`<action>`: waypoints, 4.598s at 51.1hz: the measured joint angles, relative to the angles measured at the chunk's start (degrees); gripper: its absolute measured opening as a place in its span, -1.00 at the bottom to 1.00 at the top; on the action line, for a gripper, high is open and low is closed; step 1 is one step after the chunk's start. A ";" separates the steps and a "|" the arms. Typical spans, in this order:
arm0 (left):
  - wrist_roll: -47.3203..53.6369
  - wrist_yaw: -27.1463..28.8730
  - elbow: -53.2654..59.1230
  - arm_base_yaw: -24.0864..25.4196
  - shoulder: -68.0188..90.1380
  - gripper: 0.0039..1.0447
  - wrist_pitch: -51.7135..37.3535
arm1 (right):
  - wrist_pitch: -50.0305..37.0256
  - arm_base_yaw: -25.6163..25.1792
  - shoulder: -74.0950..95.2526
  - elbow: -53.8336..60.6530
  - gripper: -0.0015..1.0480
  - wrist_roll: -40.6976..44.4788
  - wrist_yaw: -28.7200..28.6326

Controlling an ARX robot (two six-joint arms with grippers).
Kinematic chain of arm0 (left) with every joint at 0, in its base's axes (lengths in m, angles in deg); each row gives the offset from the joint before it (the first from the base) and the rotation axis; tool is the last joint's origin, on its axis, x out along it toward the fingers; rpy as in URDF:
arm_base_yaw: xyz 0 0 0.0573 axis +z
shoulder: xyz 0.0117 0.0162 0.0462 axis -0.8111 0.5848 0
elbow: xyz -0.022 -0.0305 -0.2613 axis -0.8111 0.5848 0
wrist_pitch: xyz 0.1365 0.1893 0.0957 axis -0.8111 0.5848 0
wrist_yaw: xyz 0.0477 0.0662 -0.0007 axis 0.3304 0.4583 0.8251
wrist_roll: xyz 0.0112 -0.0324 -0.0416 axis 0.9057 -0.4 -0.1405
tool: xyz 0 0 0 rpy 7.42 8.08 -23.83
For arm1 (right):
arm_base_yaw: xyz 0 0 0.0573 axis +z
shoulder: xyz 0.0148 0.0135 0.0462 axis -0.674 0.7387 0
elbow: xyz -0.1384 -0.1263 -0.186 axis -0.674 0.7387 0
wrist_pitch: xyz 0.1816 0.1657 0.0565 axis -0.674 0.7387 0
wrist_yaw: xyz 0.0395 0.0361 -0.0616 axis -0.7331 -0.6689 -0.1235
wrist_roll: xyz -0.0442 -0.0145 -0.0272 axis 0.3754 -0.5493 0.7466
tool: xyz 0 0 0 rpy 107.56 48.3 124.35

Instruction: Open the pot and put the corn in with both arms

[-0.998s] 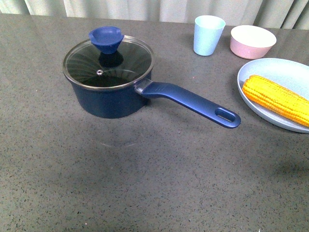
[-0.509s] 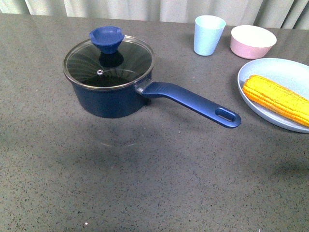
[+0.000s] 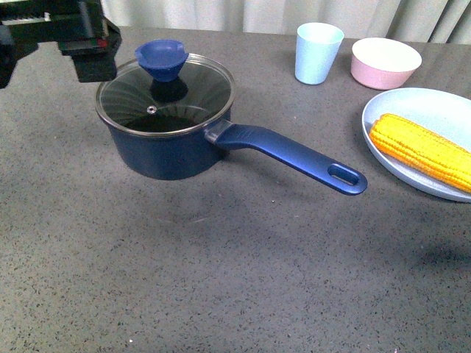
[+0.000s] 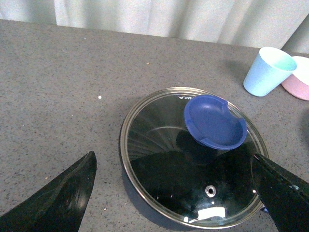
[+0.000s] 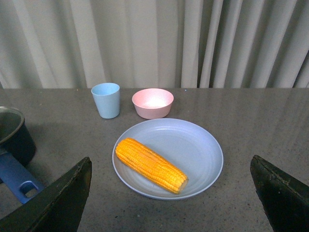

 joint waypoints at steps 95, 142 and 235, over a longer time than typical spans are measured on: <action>3.80 7.74 -22.34 -6.95 23.19 0.14 4.22 | 0.00 0.00 0.00 0.00 0.83 0.00 -0.02; 3.02 8.33 -3.50 17.44 13.68 0.13 -7.50 | 0.00 0.00 0.00 0.00 0.83 0.00 -0.02; 0.04 7.19 14.84 15.82 0.70 0.84 -13.64 | 0.00 0.00 0.00 0.00 0.83 0.00 -0.02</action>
